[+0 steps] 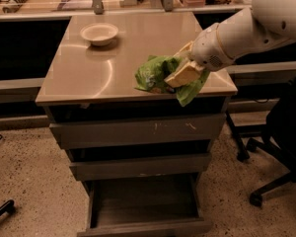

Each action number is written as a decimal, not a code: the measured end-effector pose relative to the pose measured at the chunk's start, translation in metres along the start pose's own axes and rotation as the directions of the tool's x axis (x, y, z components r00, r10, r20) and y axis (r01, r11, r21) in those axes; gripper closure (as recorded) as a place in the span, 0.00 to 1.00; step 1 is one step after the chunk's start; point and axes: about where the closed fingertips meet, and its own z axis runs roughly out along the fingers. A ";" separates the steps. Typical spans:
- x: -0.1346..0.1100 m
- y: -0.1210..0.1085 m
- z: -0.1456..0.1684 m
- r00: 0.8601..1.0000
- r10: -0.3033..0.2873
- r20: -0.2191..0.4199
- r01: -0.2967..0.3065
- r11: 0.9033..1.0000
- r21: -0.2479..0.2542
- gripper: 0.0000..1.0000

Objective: Place green rice chip bag into bottom drawer

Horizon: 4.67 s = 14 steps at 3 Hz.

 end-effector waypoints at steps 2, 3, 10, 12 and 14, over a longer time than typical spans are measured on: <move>-0.009 0.041 -0.018 0.996 -0.047 0.075 0.055 0.993 -0.104 1.00; -0.012 0.061 -0.015 0.994 -0.091 0.060 0.098 0.985 -0.139 1.00; 0.217 0.225 0.123 1.000 0.011 0.027 -0.003 0.958 -0.288 1.00; 0.337 0.251 0.218 0.992 0.060 0.110 -0.020 0.943 -0.332 1.00; 0.352 0.273 0.241 0.984 0.120 0.129 -0.065 0.927 -0.369 1.00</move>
Offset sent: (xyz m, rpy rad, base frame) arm -0.0365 0.0037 0.0068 0.0421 0.0185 0.1009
